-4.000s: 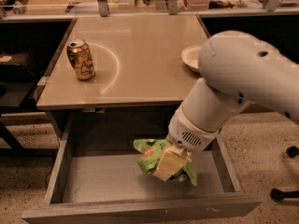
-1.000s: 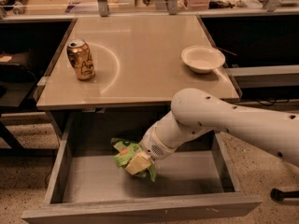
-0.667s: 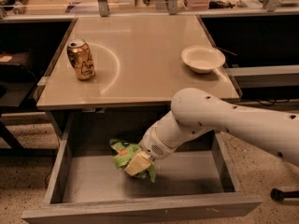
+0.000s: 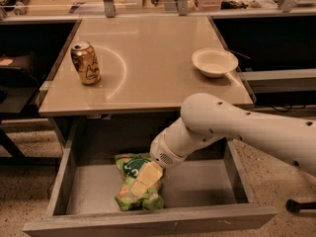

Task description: Place green rice chip bag into top drawer

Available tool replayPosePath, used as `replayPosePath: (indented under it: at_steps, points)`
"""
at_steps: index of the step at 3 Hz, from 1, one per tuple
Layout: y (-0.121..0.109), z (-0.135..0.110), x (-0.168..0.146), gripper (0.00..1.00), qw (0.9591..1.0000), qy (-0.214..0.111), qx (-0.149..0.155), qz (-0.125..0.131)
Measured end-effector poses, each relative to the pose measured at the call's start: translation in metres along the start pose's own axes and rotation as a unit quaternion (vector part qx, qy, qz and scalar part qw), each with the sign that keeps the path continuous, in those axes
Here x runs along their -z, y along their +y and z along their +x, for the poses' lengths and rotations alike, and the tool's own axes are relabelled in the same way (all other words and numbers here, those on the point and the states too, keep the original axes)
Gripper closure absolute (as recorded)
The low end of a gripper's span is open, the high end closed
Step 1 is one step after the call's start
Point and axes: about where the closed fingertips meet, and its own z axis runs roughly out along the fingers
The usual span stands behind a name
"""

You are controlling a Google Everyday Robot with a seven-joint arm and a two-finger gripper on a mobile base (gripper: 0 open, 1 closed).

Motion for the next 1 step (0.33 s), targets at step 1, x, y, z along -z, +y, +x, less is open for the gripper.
replayPosePath:
  at_steps: [1]
  points:
    - [0.0,0.0,0.0,0.0,1.0,0.0,0.0,0.0]
